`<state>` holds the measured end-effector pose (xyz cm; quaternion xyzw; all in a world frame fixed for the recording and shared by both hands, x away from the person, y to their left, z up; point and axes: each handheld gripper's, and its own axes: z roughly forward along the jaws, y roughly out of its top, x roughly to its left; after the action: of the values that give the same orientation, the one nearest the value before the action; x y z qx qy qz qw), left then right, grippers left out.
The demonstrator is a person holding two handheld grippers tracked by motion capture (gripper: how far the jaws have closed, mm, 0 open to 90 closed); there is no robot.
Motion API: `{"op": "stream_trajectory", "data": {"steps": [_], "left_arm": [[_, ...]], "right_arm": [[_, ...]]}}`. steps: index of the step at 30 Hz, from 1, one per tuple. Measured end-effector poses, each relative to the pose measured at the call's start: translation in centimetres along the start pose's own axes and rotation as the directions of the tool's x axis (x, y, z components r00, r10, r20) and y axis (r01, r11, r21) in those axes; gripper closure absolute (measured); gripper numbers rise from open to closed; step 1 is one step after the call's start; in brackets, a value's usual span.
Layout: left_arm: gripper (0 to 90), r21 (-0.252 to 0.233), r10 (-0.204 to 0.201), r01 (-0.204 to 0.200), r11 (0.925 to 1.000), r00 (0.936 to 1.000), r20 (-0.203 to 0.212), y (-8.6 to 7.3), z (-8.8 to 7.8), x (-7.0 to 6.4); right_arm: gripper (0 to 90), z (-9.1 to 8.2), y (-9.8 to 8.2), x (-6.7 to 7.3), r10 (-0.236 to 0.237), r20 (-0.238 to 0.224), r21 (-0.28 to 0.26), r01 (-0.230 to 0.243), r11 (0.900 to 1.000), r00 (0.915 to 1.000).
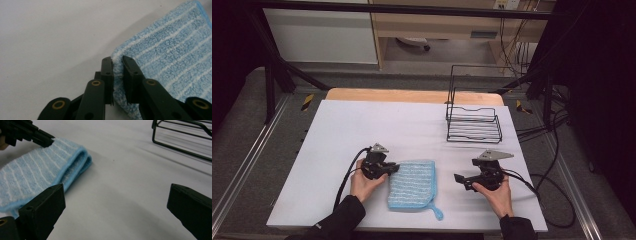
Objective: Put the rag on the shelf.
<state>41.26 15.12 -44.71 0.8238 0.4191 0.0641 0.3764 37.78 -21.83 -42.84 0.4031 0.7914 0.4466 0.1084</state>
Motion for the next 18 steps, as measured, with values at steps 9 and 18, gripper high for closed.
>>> {"op": "stream_trajectory", "data": {"steps": [9, 18], "left_arm": [[79.0, -0.002, 0.007, -0.007, 1.0000, 1.0000, 0.002, 0.0, 0.0, 0.0], [78.9, -0.003, 0.012, -0.012, 0.9999, 0.9999, 0.009, -0.1, 0.0, 0.1]], "right_arm": [[2.9, 2.8, 2.7, 1.8, 0.013, -0.018, -0.002, -0.013, 1.000, 0.9998], [17.6, 7.8, 4.7, 3.9, 0.003, -0.046, 0.045, -0.001, 0.999, 0.9989]]}}
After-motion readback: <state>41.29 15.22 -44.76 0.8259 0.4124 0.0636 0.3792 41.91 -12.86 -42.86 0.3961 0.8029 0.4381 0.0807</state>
